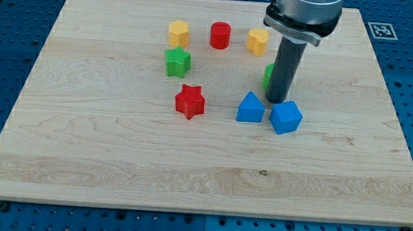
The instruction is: Slightly touch the blue triangle
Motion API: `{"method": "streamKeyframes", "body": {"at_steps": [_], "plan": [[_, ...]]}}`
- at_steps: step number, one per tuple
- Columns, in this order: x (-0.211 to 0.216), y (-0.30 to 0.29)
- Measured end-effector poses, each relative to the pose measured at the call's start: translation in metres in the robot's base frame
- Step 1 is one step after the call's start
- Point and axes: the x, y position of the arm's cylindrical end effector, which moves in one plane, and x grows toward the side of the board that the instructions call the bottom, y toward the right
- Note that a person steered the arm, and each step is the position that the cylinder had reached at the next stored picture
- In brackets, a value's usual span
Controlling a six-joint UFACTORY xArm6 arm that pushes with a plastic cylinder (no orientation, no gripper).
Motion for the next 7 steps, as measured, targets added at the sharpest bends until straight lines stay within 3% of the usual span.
{"method": "streamKeyframes", "body": {"at_steps": [2, 7], "plan": [[0.005, -0.044], [-0.004, -0.053]]}}
